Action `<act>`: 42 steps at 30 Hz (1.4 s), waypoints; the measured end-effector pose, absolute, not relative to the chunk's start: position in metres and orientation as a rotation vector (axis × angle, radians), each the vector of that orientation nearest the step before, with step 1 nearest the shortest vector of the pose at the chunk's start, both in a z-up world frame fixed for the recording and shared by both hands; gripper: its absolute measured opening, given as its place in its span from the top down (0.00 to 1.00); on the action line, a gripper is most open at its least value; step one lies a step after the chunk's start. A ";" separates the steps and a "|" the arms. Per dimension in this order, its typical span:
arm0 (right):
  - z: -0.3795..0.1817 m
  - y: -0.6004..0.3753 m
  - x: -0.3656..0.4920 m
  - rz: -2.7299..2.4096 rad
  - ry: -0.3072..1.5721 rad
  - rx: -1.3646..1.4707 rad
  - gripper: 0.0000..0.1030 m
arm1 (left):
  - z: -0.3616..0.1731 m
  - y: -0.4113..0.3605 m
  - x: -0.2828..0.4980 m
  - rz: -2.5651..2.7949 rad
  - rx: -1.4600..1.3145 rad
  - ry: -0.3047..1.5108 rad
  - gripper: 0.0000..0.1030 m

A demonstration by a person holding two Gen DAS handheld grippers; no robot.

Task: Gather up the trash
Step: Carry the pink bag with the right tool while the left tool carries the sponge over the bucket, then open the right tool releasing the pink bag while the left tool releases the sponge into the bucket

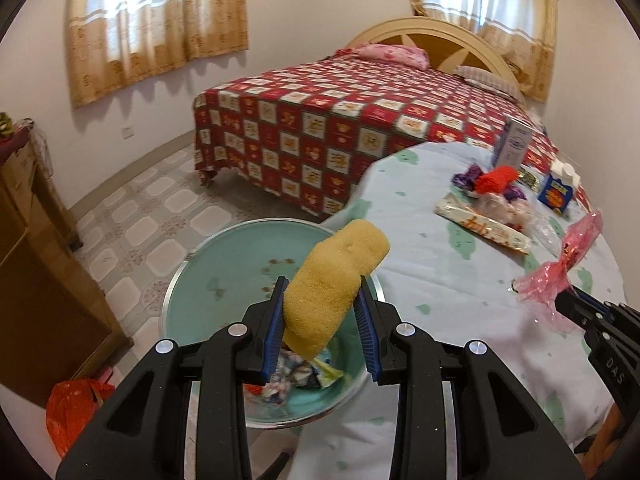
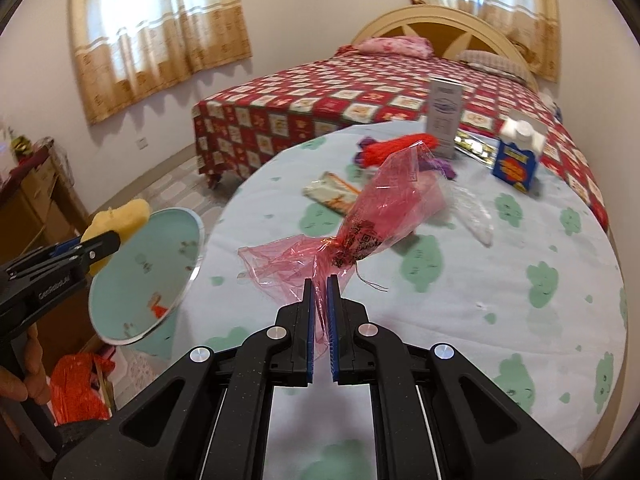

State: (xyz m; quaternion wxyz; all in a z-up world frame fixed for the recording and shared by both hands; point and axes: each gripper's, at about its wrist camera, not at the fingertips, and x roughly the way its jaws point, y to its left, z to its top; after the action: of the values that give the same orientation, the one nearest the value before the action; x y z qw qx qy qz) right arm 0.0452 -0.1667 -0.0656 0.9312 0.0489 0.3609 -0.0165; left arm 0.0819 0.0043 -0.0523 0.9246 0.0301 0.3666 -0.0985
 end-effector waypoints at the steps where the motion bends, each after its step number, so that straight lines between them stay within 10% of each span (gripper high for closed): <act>1: -0.066 -0.163 0.046 -0.027 0.739 0.095 0.93 | -0.052 0.009 0.082 -0.192 0.057 0.751 0.68; 42: -0.076 -0.027 0.109 0.245 0.771 -0.069 0.93 | -0.072 0.107 0.099 0.013 -0.076 0.788 0.68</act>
State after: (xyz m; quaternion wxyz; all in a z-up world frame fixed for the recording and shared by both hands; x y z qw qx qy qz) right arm 0.1086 -0.0275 -0.0755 0.9188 -0.0338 0.3748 0.1191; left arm 0.0993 0.1071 -0.0720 0.9226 -0.0372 0.3839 0.0064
